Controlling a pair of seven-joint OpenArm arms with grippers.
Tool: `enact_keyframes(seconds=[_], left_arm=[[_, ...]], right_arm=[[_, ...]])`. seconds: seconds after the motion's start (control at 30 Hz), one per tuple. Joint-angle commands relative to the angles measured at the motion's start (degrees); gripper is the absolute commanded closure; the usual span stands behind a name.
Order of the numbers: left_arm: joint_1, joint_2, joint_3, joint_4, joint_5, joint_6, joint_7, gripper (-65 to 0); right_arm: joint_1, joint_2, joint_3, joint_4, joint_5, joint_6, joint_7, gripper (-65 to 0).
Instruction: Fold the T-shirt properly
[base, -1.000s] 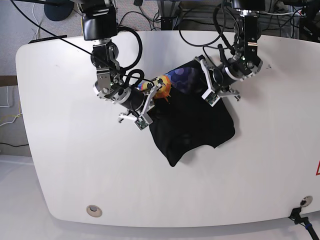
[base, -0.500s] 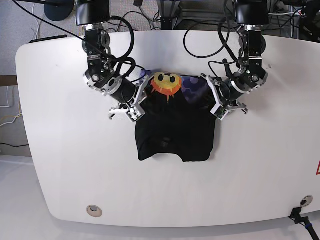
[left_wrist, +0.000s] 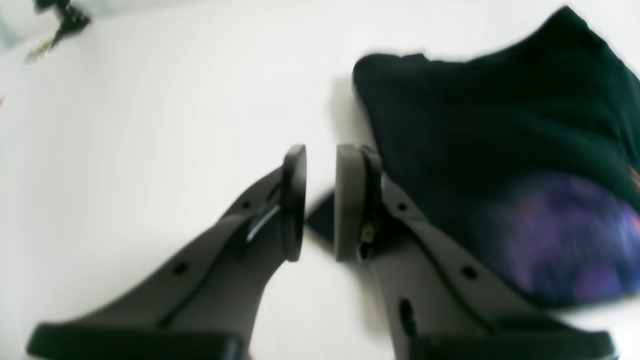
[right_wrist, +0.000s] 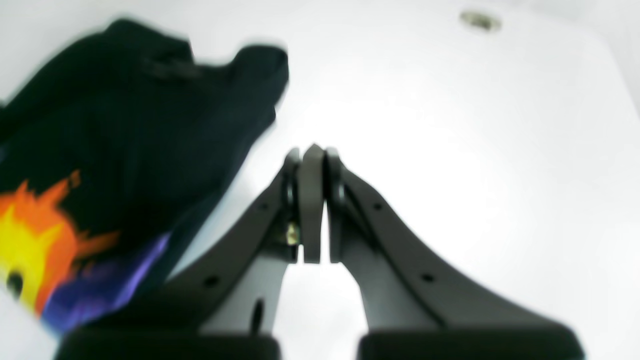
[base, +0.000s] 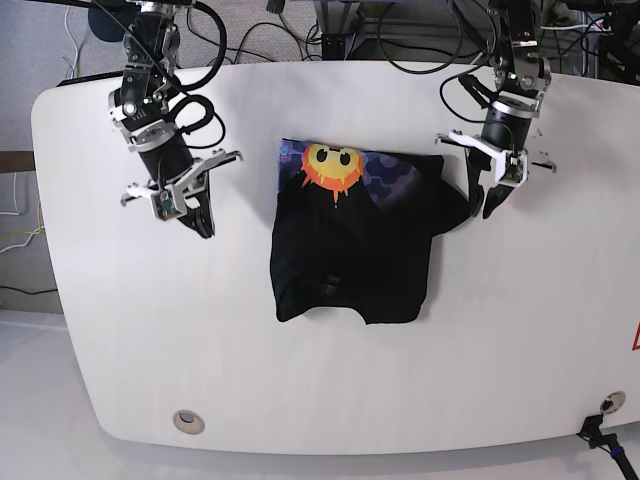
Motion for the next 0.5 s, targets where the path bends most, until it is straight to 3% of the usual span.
enact_keyframes(seconds=[0.0,0.23,0.33,0.47], left_arm=[[2.45,0.51,-0.81,3.68,-0.54,-0.52,-1.38,-8.2],[17.83,1.47,-1.33,10.54,-0.63,-0.52,-1.38,-8.2],[25.31,4.37,-1.33,13.18,-0.63,-0.60,-1.47,-8.2],[32.25,4.72,-1.33,13.70,-0.63,-0.60,-1.56,-8.0]], right_arm=[[-2.43,0.39,0.18,3.81,0.88,0.25,1.47,0.0],[-17.90,-1.72,0.18,7.59,0.97,-1.25,1.47,0.0],[-24.93,-1.98,0.18,8.56,1.32,-1.25,1.47,0.0],[-32.76,-2.24,0.18,9.88,1.41,-1.25,1.56,0.0]])
